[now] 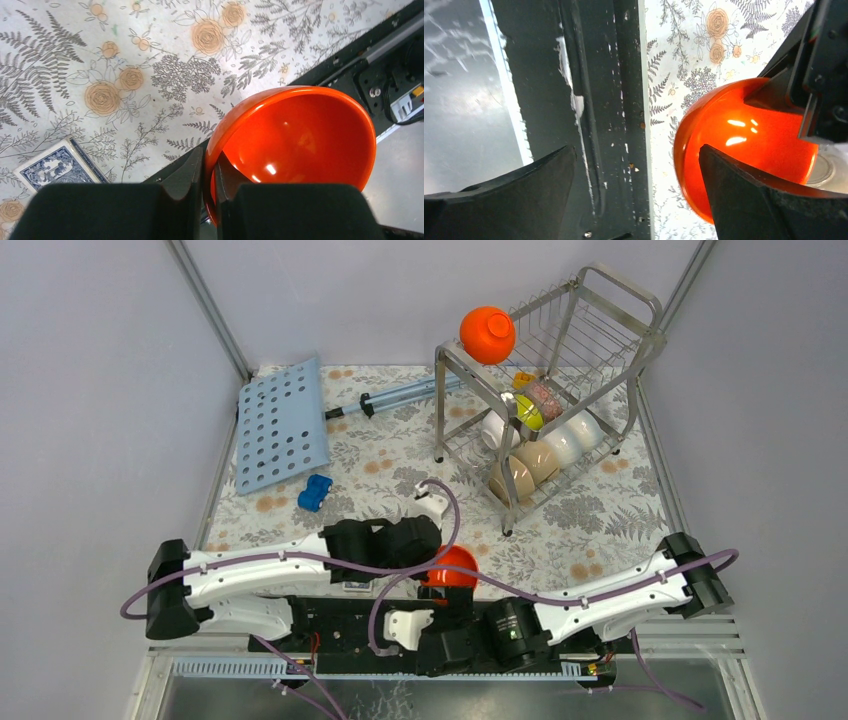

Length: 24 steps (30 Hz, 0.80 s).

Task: Unload the bowls from the dish rack
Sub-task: Place the bowl at the center of the board.

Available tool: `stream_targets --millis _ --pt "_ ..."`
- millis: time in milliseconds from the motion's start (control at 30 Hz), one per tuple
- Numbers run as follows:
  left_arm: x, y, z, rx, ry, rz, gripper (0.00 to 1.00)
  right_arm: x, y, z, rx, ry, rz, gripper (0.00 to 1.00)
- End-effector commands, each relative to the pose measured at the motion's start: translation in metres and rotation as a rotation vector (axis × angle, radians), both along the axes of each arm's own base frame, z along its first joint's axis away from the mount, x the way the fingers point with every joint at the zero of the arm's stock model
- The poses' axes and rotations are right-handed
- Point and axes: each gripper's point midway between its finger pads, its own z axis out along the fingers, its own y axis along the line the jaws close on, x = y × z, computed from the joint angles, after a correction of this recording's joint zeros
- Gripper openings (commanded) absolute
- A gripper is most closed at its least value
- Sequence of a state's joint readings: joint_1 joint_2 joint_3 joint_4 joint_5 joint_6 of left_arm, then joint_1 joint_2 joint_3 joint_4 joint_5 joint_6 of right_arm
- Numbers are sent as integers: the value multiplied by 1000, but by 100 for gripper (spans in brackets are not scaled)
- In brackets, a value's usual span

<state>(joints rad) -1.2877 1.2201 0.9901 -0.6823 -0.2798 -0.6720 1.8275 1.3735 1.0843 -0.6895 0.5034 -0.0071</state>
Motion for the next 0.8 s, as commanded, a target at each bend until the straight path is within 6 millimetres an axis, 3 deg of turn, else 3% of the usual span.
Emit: stream_targets --millis 0,200,333,400,533,667,767 --pt "21 -2 29 -146 -46 132 0 -5 23 39 206 67 -139 100" --pt "46 19 39 -220 -34 291 0 10 32 73 416 70 -310 100" --pt "64 42 40 -260 -42 414 0 43 16 100 545 -47 -549 100" --pt "69 53 39 -280 -34 467 0 50 11 110 606 -47 -619 100" --pt "75 76 34 -313 -22 574 0 51 15 116 638 20 -602 100" --pt "77 94 34 -322 -43 657 0 87 9 121 700 132 -792 100" --pt "77 101 36 -356 -44 700 0 105 21 127 834 283 -852 100"
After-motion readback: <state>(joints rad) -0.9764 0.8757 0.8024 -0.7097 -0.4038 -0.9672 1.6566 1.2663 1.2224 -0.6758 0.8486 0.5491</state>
